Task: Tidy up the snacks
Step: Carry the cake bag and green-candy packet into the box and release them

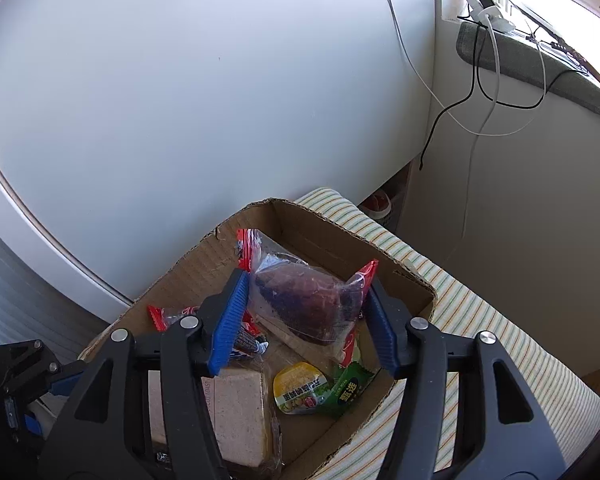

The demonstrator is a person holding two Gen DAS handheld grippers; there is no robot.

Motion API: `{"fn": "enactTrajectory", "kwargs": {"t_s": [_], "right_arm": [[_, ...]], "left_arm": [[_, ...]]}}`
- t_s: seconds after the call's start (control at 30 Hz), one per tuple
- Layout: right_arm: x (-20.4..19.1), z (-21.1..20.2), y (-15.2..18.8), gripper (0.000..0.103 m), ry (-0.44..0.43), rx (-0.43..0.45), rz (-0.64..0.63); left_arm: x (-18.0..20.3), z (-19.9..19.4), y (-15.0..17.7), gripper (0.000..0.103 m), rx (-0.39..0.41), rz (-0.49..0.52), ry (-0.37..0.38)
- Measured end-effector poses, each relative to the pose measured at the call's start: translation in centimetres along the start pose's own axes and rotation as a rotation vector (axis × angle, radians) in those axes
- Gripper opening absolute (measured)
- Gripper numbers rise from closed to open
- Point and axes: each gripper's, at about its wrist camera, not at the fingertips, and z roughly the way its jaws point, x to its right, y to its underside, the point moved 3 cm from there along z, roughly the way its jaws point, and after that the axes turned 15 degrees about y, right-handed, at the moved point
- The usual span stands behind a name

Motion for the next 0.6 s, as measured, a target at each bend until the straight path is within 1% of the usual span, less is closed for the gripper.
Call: {"fn": "enactTrajectory", "kwargs": {"t_s": [0.07,0.1,0.13,0.2,0.27,0.43,0.6], "right_arm": [[0.5,-0.2,-0.2,0.08,-0.008,0.008,0.024],[0.7,-0.4,-0.2,0.081,-0.01,0.016,0.035],[1.0,-0.5,-0.3,0.081,-0.008,0.023,0.04],[1.5,-1.0,-0.4,0.081,0.009,0.032,0.043],[2.0,-1.7,-0.3,0.081,0.018,0.039,0.048],[3.2,-3.6,0.5,0.081,0.044,0.056,0.058],[3.9,-5.7,1.4,0.081,0.064,0.074,0.056]], "left_arm": [[0.0,0.2,0.0,0.024,-0.007,0.003,0.003],[0.0,0.3,0.0,0.027,-0.011,0.0,-0.003],[-0.1,0.5,0.0,0.033,-0.01,-0.005,-0.008],[-0.3,0.4,-0.1,0.034,-0.009,-0.014,-0.011],[-0.5,0.3,-0.2,0.047,-0.003,-0.032,-0.021],[-0.1,-0.3,-0.5,0.047,0.013,-0.036,-0.026],[1.4,-0.6,-0.7,0.047,0.018,-0.018,-0.032]]}}
